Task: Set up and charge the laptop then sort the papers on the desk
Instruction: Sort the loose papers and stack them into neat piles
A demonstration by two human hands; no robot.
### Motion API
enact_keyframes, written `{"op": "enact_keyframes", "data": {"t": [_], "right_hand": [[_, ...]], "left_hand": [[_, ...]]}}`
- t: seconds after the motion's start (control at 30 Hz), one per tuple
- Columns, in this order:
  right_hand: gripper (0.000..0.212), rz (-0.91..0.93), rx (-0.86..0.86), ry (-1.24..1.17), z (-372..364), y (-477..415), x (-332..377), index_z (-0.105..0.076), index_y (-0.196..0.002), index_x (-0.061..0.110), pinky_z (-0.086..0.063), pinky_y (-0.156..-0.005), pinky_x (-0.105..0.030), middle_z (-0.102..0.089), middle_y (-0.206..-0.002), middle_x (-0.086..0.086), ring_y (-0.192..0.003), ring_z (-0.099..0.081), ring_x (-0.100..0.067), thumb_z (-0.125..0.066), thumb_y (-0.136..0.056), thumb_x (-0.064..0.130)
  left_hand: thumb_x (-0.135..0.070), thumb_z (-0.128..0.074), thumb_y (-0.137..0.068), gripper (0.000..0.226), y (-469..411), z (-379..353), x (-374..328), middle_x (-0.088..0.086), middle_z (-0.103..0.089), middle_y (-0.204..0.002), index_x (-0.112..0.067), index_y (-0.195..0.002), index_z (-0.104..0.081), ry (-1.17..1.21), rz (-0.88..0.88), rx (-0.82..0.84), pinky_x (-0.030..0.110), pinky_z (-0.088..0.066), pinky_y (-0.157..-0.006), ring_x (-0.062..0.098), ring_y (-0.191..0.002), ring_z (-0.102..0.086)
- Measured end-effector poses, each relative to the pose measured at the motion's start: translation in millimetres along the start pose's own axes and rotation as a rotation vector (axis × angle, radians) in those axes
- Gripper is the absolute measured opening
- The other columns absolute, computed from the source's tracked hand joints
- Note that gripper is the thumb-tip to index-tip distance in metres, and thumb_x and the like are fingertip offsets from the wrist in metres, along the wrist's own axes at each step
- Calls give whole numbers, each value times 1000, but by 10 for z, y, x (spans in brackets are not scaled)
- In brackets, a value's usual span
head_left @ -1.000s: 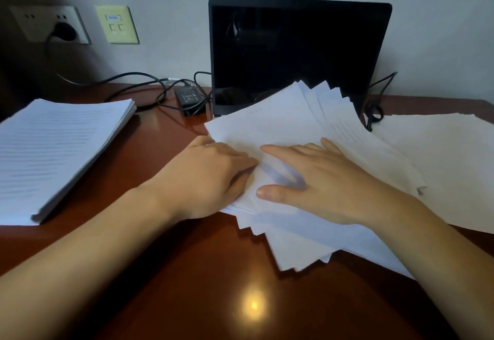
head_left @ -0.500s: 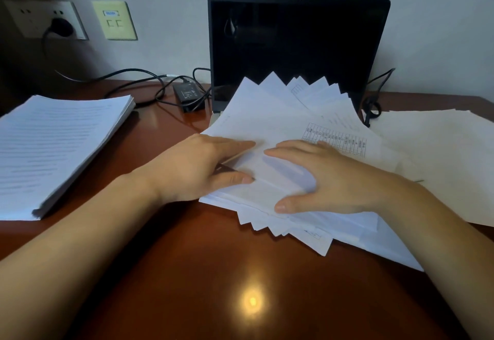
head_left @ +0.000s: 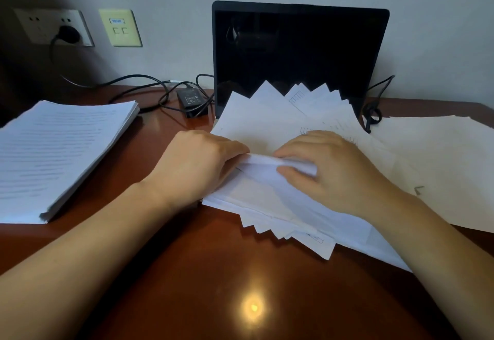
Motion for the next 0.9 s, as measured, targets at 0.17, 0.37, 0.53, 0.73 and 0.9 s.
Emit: {"op": "enact_keyframes", "data": {"t": [0.17, 0.37, 0.53, 0.73, 0.9], "right_hand": [[25, -78, -130, 137, 104, 7, -41, -73, -92, 20, -54, -64, -41, -71, -82, 4, -76, -64, -26, -51, -96, 31], [9, -288, -186, 187, 191, 53, -189, -69, -98, 20, -54, -63, -44, -71, -76, -3, -73, -65, -36, -63, -93, 24], [39, -191, 9, 129, 139, 31, -24, -40, -129, 24, -50, -60, -39, -74, -99, -2, -66, -58, -32, -51, -94, 10], [43, -186, 151, 134, 78, 28, 76, -21, -127, 30, -53, -69, -44, -69, -113, 1, -79, -64, -35, -44, -97, 9], [41, -201, 114, 164, 109, -6, 121, -21, -109, 29, -42, -54, -40, -47, -65, 3, -55, -46, -26, -43, -92, -1]], "left_hand": [[-25, -68, -94, 10, -33, 31, -63, -3, -74, -87, -19, -93, -76, -21, -35, -150, 32, -44, -69, 25, -76, -67], [-51, -72, -91, 33, -38, 112, -69, -2, -69, -87, -19, -88, -79, 102, -227, -5, 35, -44, -73, 21, -82, -60], [-36, -70, -94, 23, -43, -16, 63, 0, -72, -108, -18, -108, -76, 99, -203, 175, 39, -53, -85, 22, -103, -67], [-26, -52, -101, 30, -50, -127, 92, -5, -73, -123, -17, -118, -75, 74, -213, 213, 34, -53, -93, 18, -119, -65], [-28, -42, -101, 36, -102, -244, 80, -4, -77, -101, -18, -103, -76, 27, -181, 194, 34, -49, -85, 22, -93, -71]]}}
Point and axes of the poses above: each hand's wrist, its own y-axis away from the middle knuckle, its own z-axis out of the back of the hand, x = y × z, the point moved 2 cm from there along -y, towards the middle knuckle
